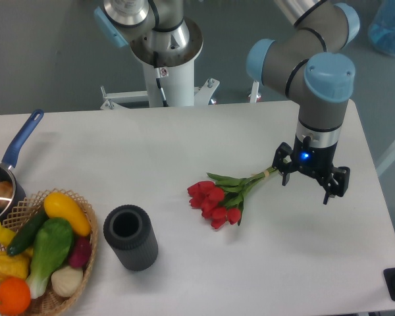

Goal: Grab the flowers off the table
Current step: 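Move the open gripper along the tulip stems toward the red blooms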

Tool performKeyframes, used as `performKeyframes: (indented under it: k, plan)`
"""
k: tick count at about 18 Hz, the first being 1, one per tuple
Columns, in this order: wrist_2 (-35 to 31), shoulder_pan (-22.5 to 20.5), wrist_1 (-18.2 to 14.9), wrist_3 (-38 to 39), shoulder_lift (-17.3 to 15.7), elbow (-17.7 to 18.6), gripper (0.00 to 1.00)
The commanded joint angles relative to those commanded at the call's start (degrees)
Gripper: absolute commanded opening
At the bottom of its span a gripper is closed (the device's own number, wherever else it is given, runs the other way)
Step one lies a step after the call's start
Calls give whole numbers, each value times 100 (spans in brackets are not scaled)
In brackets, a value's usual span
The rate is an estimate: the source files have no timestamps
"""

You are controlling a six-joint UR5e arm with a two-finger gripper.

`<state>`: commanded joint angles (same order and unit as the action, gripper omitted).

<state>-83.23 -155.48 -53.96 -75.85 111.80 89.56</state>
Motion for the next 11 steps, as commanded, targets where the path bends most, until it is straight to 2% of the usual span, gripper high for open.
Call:
performKeyframes:
  k: [5, 8, 11]
  plan:
    - [0, 0, -9, 9, -9, 35, 100]
    - [17, 0, 35, 44, -35, 403, 100]
    - [18, -27, 342, 35, -61, 781, 100]
